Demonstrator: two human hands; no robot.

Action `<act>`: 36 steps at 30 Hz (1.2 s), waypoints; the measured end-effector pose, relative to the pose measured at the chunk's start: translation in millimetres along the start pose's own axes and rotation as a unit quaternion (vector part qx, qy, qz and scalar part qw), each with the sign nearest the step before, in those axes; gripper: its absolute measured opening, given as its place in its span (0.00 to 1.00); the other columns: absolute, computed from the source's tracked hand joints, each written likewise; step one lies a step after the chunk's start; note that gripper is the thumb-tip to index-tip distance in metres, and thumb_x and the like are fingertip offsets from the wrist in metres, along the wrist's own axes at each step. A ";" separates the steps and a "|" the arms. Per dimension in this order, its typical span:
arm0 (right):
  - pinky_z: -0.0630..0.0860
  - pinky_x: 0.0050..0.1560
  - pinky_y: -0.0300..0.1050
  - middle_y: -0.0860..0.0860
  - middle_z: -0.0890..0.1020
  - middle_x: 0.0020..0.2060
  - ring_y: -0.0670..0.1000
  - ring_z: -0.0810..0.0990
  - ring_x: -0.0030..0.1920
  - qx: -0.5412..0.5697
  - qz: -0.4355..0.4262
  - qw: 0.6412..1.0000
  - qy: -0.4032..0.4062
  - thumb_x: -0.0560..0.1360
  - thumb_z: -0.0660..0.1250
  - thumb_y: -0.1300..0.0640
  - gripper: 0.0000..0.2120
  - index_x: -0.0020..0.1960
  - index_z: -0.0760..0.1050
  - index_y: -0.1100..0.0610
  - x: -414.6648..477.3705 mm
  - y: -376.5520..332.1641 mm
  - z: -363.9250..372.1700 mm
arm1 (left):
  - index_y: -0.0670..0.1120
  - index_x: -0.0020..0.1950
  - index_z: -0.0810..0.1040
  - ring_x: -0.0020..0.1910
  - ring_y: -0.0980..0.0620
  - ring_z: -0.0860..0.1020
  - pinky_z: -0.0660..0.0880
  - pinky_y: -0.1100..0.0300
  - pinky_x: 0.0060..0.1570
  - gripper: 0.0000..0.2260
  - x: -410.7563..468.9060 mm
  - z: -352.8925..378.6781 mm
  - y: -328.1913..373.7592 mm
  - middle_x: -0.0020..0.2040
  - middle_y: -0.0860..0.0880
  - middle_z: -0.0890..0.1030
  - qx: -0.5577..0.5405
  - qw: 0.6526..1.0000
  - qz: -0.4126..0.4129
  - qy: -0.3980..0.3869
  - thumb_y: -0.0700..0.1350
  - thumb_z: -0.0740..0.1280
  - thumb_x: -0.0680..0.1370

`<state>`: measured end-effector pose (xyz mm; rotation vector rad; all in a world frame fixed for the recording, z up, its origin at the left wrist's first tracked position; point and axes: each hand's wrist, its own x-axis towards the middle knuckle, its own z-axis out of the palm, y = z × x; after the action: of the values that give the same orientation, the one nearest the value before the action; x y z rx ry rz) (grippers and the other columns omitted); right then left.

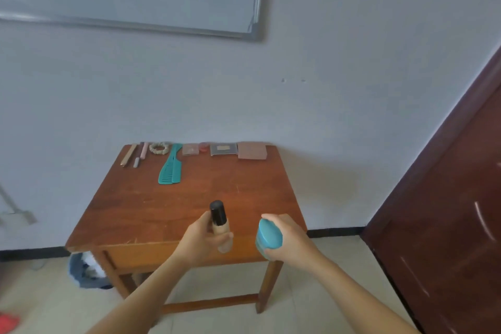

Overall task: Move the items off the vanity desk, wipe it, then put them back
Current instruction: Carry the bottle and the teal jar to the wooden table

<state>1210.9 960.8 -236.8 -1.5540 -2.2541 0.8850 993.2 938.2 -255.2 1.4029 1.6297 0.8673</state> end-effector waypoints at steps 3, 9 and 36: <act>0.72 0.56 0.39 0.45 0.66 0.61 0.47 0.70 0.57 -0.002 -0.001 1.000 -0.004 0.69 0.71 0.53 0.33 0.70 0.60 0.44 41.4 22.2 -18.8 | 0.45 0.54 0.73 0.45 0.53 0.78 0.73 0.63 0.43 0.14 40.0 11.6 14.3 0.47 0.49 0.80 -0.019 1.000 -0.003 0.020 0.43 0.72 0.71; 0.71 0.51 0.34 0.45 0.65 0.62 0.45 0.70 0.56 0.004 0.007 1.000 -0.022 0.69 0.72 0.53 0.34 0.70 0.60 0.45 102.0 50.2 -20.7 | 0.45 0.54 0.73 0.45 0.52 0.77 0.72 0.64 0.43 0.15 93.6 18.8 -0.8 0.48 0.49 0.79 -0.027 0.996 -0.057 0.056 0.42 0.72 0.70; 0.67 0.61 0.42 0.48 0.63 0.67 0.50 0.65 0.65 -0.122 -0.037 0.986 -0.104 0.70 0.69 0.57 0.32 0.70 0.59 0.51 363.1 72.4 -41.7 | 0.48 0.61 0.72 0.52 0.53 0.76 0.72 0.58 0.53 0.21 370.0 -1.7 -20.2 0.53 0.53 0.79 0.039 0.998 -0.013 -0.040 0.44 0.72 0.70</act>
<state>1145.1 1323.1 -293.0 -1.5241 -2.6365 0.8096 958.7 1301.0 -322.3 1.4479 1.6330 0.7303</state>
